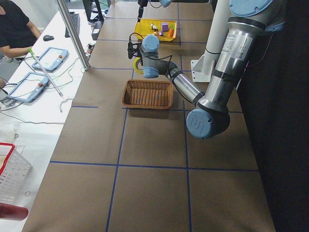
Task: Move tape to another basket
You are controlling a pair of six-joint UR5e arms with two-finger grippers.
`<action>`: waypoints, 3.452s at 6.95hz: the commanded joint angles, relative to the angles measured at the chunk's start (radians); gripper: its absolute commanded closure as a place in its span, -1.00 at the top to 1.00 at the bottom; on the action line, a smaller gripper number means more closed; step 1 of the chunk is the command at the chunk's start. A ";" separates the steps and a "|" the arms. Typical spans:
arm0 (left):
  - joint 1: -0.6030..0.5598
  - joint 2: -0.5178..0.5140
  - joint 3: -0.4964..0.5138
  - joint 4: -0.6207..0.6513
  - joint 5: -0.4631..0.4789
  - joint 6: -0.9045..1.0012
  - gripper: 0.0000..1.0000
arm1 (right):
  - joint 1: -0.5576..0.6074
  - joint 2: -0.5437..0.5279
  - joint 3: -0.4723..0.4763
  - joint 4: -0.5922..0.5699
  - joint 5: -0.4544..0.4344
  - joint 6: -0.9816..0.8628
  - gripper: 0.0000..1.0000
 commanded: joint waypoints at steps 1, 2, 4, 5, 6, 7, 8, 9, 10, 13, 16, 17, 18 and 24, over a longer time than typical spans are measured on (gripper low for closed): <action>0.065 0.017 -0.002 0.154 0.155 0.193 -1.00 | 0.109 0.007 0.002 -0.352 0.000 -0.416 1.00; 0.129 0.024 -0.002 0.220 0.243 0.240 -1.00 | 0.186 0.009 -0.011 -0.484 0.009 -0.638 1.00; 0.156 0.040 -0.017 0.337 0.305 0.358 -1.00 | 0.313 0.008 -0.048 -0.591 0.066 -0.797 1.00; 0.156 0.086 -0.023 0.337 0.306 0.396 -1.00 | 0.353 -0.003 -0.077 -0.590 0.110 -0.821 1.00; 0.157 0.111 -0.027 0.337 0.314 0.403 -0.84 | 0.386 -0.025 -0.100 -0.588 0.129 -0.894 1.00; 0.159 0.119 -0.037 0.337 0.313 0.403 -0.43 | 0.422 -0.026 -0.116 -0.588 0.175 -0.925 1.00; 0.166 0.117 -0.057 0.339 0.308 0.394 -0.42 | 0.430 -0.028 -0.114 -0.588 0.207 -0.926 1.00; 0.177 0.117 -0.079 0.357 0.308 0.391 -0.36 | 0.436 -0.029 -0.114 -0.588 0.207 -0.929 1.00; 0.183 0.116 -0.100 0.400 0.308 0.389 -0.21 | 0.444 -0.035 -0.116 -0.584 0.209 -0.930 1.00; 0.182 0.169 -0.140 0.423 0.308 0.403 1.00 | 0.450 -0.066 -0.116 -0.579 0.207 -0.958 1.00; -0.020 0.223 -0.197 0.594 0.122 0.677 1.00 | 0.450 -0.117 -0.117 -0.576 0.196 -1.037 1.00; -0.100 0.226 -0.197 0.687 0.098 0.838 1.00 | 0.459 -0.124 -0.117 -0.576 0.196 -1.047 1.00; -0.161 0.241 -0.198 0.817 0.096 0.952 1.00 | 0.473 -0.155 -0.117 -0.576 0.199 -1.041 1.00; -0.686 0.280 0.211 0.965 -0.127 1.635 1.00 | 0.499 -0.181 -0.125 -0.574 0.198 -1.012 1.00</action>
